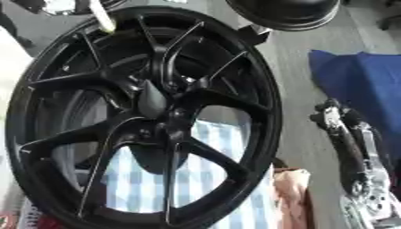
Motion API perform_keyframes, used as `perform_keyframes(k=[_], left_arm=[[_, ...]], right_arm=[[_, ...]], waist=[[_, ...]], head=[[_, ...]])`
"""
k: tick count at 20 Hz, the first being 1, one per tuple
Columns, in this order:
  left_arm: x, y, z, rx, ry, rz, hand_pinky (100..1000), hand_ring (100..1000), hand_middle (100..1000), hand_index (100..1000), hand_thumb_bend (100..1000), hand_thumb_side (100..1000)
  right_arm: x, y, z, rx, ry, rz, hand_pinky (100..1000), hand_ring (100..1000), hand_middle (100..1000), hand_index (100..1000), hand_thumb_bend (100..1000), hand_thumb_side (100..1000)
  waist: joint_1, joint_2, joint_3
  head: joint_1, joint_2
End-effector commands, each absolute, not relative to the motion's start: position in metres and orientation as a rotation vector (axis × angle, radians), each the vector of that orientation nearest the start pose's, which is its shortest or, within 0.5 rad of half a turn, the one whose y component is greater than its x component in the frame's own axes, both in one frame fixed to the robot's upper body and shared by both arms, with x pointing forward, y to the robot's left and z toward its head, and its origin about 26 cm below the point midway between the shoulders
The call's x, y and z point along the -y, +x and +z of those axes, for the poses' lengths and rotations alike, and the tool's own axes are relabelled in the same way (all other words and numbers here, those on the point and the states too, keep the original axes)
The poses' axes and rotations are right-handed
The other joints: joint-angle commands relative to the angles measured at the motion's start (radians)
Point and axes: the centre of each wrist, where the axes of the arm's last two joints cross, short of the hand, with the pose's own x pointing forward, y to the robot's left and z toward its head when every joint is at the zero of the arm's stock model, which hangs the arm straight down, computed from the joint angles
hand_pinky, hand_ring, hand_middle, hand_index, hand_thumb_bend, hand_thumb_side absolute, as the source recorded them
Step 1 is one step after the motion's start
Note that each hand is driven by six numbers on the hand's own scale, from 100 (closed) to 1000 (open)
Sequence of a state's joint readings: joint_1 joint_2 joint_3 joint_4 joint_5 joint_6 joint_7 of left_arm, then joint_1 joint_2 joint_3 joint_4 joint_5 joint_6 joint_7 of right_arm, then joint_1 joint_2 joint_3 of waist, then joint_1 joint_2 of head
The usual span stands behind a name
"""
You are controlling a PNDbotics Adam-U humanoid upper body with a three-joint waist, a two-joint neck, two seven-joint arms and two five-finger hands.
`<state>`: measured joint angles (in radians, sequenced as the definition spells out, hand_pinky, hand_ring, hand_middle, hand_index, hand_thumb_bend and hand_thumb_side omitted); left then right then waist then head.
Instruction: Pull the pin out of the wheel hub.
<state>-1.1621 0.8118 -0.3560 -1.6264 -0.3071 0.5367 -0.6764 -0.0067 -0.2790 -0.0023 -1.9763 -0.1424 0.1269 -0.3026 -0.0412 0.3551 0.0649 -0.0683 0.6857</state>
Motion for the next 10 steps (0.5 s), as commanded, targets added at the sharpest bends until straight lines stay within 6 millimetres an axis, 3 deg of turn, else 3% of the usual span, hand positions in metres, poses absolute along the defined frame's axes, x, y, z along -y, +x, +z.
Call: perform_keyframes(k=[1, 4, 7, 9, 10], left_arm=[[-0.281, 0.331, 0.437, 1.577, 0.854, -1.099, 537, 505, 314, 400, 100, 246], [-0.333, 0.319, 0.422, 1.565, 0.912, -0.902, 538, 513, 334, 424, 100, 244], [-0.363, 0.308, 0.398, 1.548, 0.937, -0.794, 536, 522, 357, 455, 100, 233], [-0.373, 0.304, 0.382, 1.551, 0.918, -0.742, 551, 555, 423, 530, 100, 358], [-0.376, 0.303, 0.373, 1.548, 0.911, -0.728, 601, 615, 513, 629, 100, 594]], right_arm=[[0.291, 0.260, 0.122, 1.901, -0.307, -0.093, 828, 706, 505, 629, 100, 595], [0.296, 0.260, 0.122, 1.912, -0.328, -0.111, 829, 706, 504, 629, 100, 581], [0.297, 0.260, 0.124, 1.924, -0.332, -0.134, 829, 706, 504, 629, 100, 577], [0.298, 0.260, 0.124, 1.927, -0.329, -0.146, 829, 706, 504, 629, 100, 574], [0.297, 0.260, 0.124, 1.930, -0.325, -0.149, 829, 706, 504, 629, 100, 572]], waist=[[-0.003, -0.029, 0.011], [-0.011, -0.031, 0.030], [-0.021, -0.032, 0.043], [-0.029, -0.035, 0.049], [-0.033, -0.036, 0.050]], head=[[-0.017, 0.008], [-0.029, 0.008], [-0.036, 0.004], [-0.038, 0.002], [-0.037, -0.001]])
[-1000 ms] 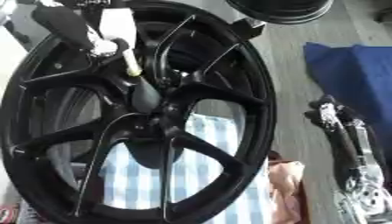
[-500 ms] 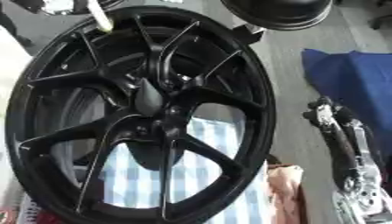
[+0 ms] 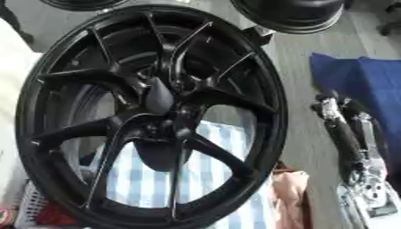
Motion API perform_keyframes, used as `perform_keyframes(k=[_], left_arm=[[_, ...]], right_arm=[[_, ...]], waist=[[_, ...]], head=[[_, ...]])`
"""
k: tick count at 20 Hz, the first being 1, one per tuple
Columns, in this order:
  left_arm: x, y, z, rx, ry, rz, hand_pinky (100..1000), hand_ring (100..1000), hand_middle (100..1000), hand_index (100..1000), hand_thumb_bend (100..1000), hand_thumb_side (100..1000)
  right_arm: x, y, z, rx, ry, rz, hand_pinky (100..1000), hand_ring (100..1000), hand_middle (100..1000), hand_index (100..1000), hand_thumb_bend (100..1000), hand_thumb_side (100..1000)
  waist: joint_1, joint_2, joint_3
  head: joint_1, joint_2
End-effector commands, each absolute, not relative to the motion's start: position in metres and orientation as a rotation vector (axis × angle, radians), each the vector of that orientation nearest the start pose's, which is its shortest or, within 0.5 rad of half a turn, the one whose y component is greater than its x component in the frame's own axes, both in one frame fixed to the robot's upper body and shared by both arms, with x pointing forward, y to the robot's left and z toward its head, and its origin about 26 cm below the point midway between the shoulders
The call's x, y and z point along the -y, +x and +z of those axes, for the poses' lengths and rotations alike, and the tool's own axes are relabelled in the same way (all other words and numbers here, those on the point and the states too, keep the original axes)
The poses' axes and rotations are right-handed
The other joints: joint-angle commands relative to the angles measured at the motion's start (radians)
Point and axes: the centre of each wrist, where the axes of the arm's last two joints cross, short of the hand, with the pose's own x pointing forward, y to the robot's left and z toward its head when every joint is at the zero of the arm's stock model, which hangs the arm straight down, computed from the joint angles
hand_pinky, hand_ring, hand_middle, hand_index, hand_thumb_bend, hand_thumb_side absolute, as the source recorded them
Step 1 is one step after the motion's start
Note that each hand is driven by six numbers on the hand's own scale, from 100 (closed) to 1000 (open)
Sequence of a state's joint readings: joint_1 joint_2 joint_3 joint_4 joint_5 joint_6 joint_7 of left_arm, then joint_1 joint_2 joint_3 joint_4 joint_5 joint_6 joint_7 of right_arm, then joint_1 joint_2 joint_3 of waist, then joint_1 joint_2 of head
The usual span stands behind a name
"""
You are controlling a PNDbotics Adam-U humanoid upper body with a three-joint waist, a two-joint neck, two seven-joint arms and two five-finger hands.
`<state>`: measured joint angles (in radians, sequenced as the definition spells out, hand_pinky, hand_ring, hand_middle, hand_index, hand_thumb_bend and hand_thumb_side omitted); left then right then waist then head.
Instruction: Pull the pin out of the wheel hub.
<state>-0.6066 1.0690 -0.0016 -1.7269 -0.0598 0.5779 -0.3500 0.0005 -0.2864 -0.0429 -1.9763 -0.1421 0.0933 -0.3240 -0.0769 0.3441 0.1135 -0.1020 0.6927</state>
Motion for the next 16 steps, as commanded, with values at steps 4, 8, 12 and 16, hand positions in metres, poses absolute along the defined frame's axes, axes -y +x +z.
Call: perform_keyframes(k=[4, 8, 12, 16], left_arm=[[-0.389, 0.303, 0.326, 1.493, 0.863, -0.757, 722, 837, 831, 879, 357, 804], [-0.404, 0.306, 0.290, 1.460, 0.795, -0.687, 680, 811, 805, 861, 331, 868], [-0.399, 0.304, 0.276, 1.643, 0.690, -0.556, 573, 725, 699, 753, 100, 872], [-0.378, 0.300, 0.265, 1.866, 0.580, -0.335, 520, 655, 608, 685, 100, 813]], right_arm=[[0.295, 0.261, 0.124, 1.932, -0.308, -0.161, 830, 706, 505, 629, 100, 574], [0.295, 0.261, 0.123, 1.931, -0.302, -0.172, 830, 706, 505, 629, 100, 569], [0.295, 0.260, 0.122, 1.930, -0.302, -0.184, 830, 706, 505, 629, 100, 574], [0.292, 0.262, 0.123, 1.931, -0.288, -0.190, 830, 706, 505, 629, 100, 582]], waist=[[-0.012, -0.025, -0.002], [-0.023, -0.026, -0.007], [-0.028, -0.025, -0.011], [-0.030, -0.018, -0.013]], head=[[0.002, -0.015], [0.007, -0.021], [0.010, -0.022], [0.018, -0.029]])
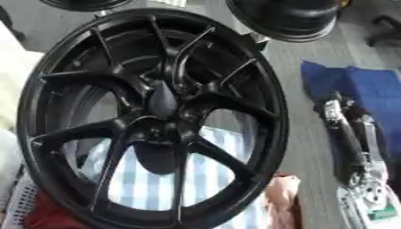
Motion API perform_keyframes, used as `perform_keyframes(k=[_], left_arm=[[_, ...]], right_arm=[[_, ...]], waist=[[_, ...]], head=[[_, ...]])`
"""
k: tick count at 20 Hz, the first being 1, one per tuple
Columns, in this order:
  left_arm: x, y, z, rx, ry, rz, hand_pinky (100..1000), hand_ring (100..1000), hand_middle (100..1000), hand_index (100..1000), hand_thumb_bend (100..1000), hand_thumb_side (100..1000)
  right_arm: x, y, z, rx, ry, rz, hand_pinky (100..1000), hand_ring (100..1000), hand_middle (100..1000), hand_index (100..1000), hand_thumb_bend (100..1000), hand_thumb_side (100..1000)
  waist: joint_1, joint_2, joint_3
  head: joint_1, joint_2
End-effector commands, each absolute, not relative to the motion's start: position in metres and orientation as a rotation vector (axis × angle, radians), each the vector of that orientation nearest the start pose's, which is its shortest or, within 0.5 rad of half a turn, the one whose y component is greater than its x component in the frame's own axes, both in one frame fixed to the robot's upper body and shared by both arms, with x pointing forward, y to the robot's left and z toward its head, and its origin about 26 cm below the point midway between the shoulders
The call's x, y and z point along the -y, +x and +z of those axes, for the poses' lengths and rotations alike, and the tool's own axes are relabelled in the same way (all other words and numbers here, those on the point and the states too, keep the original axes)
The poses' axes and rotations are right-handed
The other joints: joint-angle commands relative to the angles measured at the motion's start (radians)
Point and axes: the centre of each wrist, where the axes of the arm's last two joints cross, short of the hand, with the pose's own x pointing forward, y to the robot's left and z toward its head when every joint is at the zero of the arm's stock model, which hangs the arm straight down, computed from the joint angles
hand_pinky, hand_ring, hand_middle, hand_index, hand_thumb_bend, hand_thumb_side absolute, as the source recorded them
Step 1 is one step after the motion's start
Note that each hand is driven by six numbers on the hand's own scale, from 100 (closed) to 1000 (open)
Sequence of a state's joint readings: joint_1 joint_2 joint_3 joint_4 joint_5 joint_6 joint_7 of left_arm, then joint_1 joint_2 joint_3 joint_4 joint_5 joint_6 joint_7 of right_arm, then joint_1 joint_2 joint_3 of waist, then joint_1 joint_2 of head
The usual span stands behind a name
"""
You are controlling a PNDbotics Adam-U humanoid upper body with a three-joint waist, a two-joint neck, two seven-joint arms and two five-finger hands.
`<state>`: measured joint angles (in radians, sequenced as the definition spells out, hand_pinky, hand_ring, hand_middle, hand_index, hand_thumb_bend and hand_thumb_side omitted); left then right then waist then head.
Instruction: Pull the pin out of the wheel hub.
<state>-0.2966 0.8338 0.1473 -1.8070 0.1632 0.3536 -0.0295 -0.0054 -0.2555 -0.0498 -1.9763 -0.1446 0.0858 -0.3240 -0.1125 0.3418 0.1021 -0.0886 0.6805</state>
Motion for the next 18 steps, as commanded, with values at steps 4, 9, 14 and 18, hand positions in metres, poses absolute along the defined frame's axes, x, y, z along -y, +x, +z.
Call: perform_keyframes(k=[4, 9, 14, 18], left_arm=[[-0.347, 0.292, 0.252, 2.051, 0.461, -0.115, 514, 649, 603, 683, 100, 799], [-0.324, 0.290, 0.229, 2.132, 0.333, 0.051, 518, 650, 604, 687, 100, 800], [-0.313, 0.290, 0.212, 2.140, 0.289, 0.083, 519, 653, 606, 692, 100, 805], [-0.309, 0.291, 0.207, 2.153, 0.287, 0.087, 520, 651, 604, 693, 100, 804]], right_arm=[[0.291, 0.264, 0.126, 1.946, -0.273, -0.179, 830, 706, 505, 629, 100, 572], [0.290, 0.266, 0.129, 1.968, -0.256, -0.173, 830, 705, 505, 629, 100, 569], [0.290, 0.268, 0.132, 1.988, -0.240, -0.163, 830, 705, 506, 630, 100, 559], [0.289, 0.268, 0.134, 2.000, -0.231, -0.161, 830, 704, 506, 630, 100, 560]], waist=[[0.002, -0.011, -0.003], [-0.002, -0.007, -0.008], [-0.005, -0.003, -0.010], [-0.006, -0.001, -0.010]], head=[[0.013, -0.026], [0.020, -0.038], [0.023, -0.043], [0.024, -0.046]])
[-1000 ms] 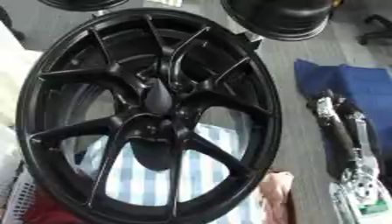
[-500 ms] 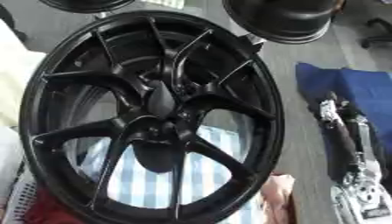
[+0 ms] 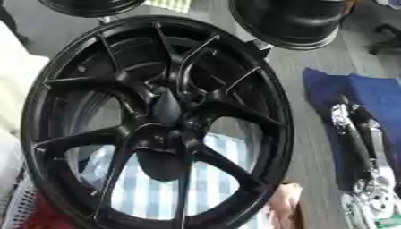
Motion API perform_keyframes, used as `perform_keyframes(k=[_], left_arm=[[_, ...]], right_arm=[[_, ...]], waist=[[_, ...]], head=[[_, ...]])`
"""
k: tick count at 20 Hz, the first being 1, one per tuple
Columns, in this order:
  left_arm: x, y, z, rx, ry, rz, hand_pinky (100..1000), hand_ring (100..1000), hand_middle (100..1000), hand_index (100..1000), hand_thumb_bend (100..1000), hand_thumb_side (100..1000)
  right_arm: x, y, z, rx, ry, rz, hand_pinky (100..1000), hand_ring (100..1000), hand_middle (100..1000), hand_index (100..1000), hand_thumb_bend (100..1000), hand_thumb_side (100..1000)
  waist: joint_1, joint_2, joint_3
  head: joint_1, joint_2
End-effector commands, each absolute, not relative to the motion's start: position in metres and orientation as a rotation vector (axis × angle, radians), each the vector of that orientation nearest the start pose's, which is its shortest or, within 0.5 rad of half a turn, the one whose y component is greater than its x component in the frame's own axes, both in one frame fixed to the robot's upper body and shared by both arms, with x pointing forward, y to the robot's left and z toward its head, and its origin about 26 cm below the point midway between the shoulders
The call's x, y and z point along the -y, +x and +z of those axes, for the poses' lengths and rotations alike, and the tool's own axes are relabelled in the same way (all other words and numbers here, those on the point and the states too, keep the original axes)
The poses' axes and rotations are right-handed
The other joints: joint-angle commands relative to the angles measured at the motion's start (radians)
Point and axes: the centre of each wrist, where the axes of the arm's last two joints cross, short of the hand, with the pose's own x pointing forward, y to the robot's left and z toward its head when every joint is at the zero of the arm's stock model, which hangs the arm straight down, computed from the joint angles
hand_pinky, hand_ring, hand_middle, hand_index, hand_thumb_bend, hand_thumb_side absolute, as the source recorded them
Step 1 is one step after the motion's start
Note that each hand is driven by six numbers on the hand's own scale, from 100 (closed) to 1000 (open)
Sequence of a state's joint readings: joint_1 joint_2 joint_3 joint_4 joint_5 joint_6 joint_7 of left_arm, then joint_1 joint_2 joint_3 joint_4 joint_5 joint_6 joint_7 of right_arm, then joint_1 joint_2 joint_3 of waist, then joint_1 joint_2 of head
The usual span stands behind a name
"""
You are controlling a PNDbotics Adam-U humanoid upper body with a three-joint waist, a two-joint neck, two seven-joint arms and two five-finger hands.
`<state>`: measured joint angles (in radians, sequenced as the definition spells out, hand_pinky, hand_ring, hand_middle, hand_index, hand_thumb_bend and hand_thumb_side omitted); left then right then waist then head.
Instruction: Pull the pin out of the wheel hub.
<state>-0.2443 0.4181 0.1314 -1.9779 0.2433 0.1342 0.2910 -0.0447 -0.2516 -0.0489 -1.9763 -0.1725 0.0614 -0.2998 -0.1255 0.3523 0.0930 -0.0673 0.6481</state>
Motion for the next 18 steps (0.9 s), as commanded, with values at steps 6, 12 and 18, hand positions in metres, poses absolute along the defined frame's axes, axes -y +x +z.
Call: perform_keyframes(k=[6, 12, 18], left_arm=[[-0.3057, 0.2909, 0.2031, 2.186, 0.276, 0.097, 518, 647, 601, 693, 100, 798], [-0.3036, 0.2914, 0.2021, 2.195, 0.268, 0.104, 518, 646, 600, 693, 100, 796], [-0.3015, 0.2923, 0.2030, 2.197, 0.255, 0.117, 518, 644, 598, 694, 100, 796]], right_arm=[[0.2887, 0.2697, 0.1358, 2.013, -0.222, -0.158, 830, 703, 506, 630, 100, 558], [0.2895, 0.2698, 0.1364, 2.019, -0.221, -0.154, 830, 702, 506, 631, 100, 555], [0.2899, 0.2696, 0.1364, 2.024, -0.220, -0.151, 830, 701, 506, 631, 100, 551]], waist=[[0.008, -0.007, 0.001], [0.010, -0.009, 0.001], [0.007, -0.010, 0.001]], head=[[0.001, -0.015], [0.004, -0.016], [0.006, -0.018]])
